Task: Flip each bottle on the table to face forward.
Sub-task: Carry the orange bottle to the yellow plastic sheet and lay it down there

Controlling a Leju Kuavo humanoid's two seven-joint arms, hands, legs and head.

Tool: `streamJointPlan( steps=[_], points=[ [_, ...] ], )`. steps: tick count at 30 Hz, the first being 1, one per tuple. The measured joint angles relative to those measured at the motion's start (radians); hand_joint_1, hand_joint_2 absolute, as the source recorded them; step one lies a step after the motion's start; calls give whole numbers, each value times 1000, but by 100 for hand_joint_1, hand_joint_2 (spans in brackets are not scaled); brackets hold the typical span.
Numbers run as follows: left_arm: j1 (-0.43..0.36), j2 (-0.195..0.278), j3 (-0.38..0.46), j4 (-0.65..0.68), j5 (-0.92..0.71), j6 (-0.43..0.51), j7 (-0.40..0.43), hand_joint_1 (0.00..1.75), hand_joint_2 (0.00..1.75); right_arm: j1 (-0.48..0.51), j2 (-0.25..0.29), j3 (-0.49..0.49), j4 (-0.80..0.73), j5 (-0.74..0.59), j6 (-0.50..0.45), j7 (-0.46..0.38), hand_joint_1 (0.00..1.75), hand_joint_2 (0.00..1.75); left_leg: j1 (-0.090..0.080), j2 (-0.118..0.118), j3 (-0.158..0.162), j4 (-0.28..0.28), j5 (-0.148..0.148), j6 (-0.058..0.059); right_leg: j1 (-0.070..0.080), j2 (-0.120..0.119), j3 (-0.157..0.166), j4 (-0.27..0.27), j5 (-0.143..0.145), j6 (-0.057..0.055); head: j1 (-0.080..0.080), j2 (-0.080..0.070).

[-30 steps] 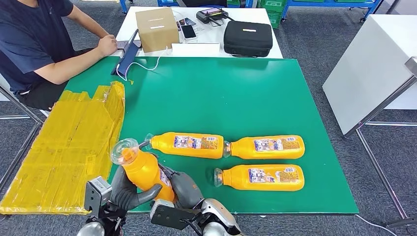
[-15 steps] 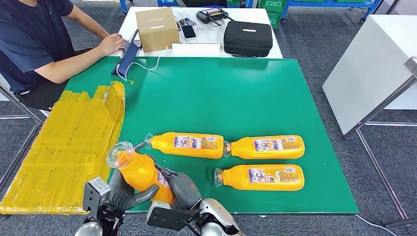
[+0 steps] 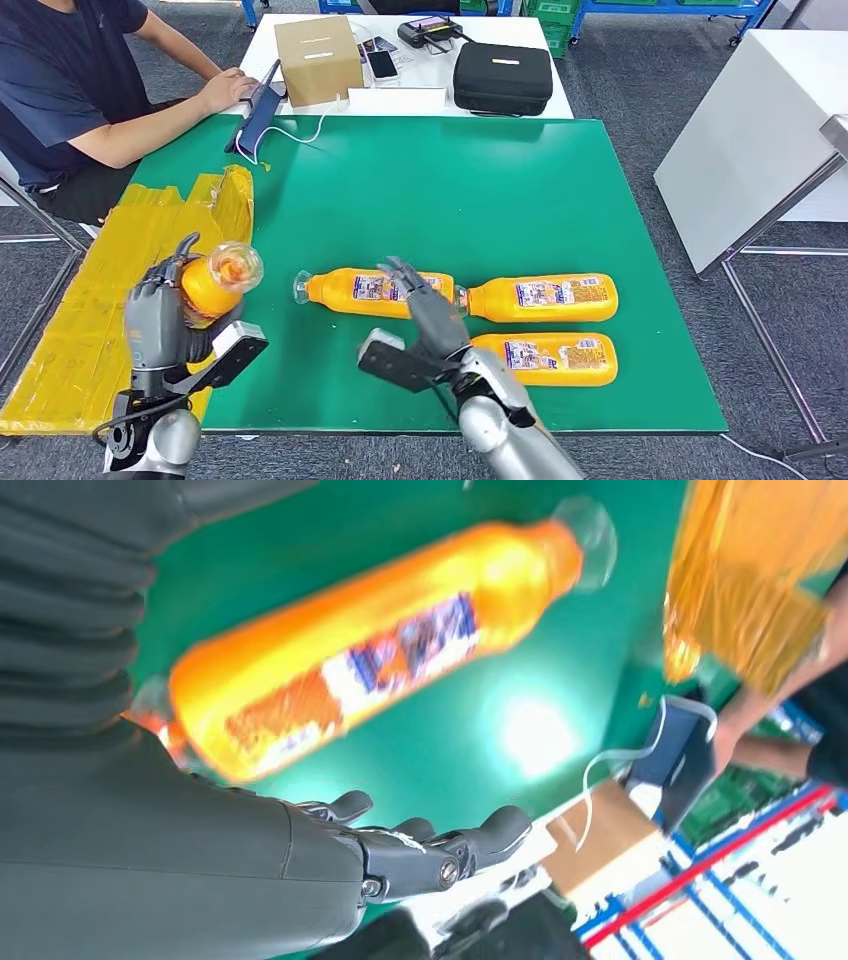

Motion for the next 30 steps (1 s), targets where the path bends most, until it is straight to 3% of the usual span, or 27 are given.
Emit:
streamJointPlan(
  steps=[5, 9, 12, 15, 23, 28, 30],
  points=[
    [-2, -1, 20, 22, -12, 14, 3, 175, 175, -3, -14, -21, -23, 0, 7, 0, 0, 0, 0, 0, -2, 0, 0, 0, 0, 0, -2, 0, 0, 0, 0, 0],
    [-7, -2, 31, 39, -222, 78, 86, 175, 175, -15, -28, -26, -29, -11, 8, 7, 0, 175, 0, 0, -3, 0, 0, 0, 0, 0, -3, 0, 0, 0, 0, 0],
    [-19, 5, 42, 79, -409, 106, 177, 175, 175, -40, -49, -32, -29, -31, 17, 18, 0, 175, 0, 0, -3, 0, 1, 1, 0, 0, -3, 0, 0, 0, 0, 0],
    [-41, 23, 41, 154, -435, 103, 202, 175, 175, -58, -67, -39, -27, -38, 31, 23, 0, 175, 0, 0, -3, 0, 1, 1, 0, 0, -3, 0, 0, 0, 0, 0],
    [-141, 86, -27, 414, -302, -91, 87, 175, 175, -141, -89, -39, 56, -49, 85, 63, 0, 175, 0, 0, -4, 0, 4, 0, 0, 0, -3, 0, 2, 1, 0, 0],
    [-185, 110, -68, 506, -274, -115, 58, 175, 175, -182, -89, -38, 121, -53, 93, 68, 0, 175, 0, 0, -4, 0, 4, 0, 0, 0, -3, 1, 2, 2, 0, 0],
    [-199, 122, -80, 532, -257, -131, 40, 90, 175, -195, -89, -37, 144, -56, 99, 69, 0, 175, 0, -1, -5, 0, 4, 0, 0, 0, -3, 1, 2, 2, 0, 0]
  ],
)
